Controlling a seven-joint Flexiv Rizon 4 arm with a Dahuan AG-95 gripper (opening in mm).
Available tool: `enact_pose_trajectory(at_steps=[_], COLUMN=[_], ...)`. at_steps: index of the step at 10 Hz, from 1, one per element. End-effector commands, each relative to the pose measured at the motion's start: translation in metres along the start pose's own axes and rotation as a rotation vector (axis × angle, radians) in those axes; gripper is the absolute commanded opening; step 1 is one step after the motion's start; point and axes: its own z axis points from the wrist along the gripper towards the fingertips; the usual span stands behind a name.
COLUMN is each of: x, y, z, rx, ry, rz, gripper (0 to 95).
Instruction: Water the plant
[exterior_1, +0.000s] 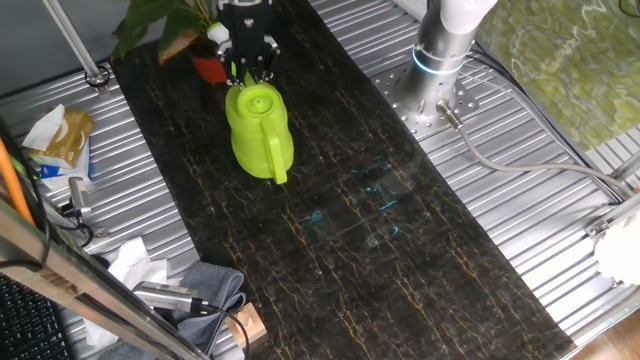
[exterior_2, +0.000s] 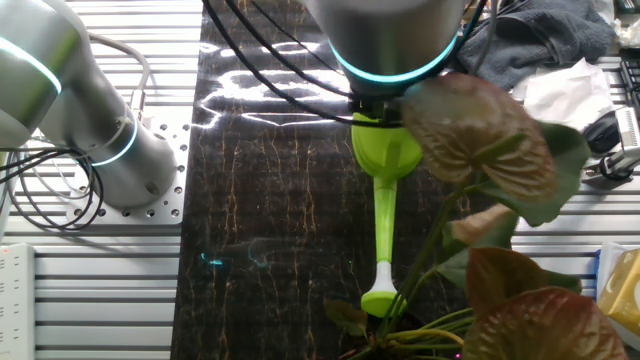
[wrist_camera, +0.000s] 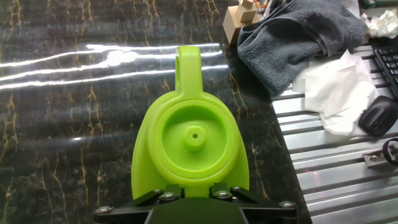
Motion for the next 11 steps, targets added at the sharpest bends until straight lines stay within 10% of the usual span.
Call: enact_pose_trajectory(at_steps=[1,11], x=[0.0,-0.011], y=[0.0,0.002], z=[0.0,0.011], rx=[0.0,0.004], ry=[0.011,0.054], rz=[-0.01,0.046], gripper=[0.0,0.0])
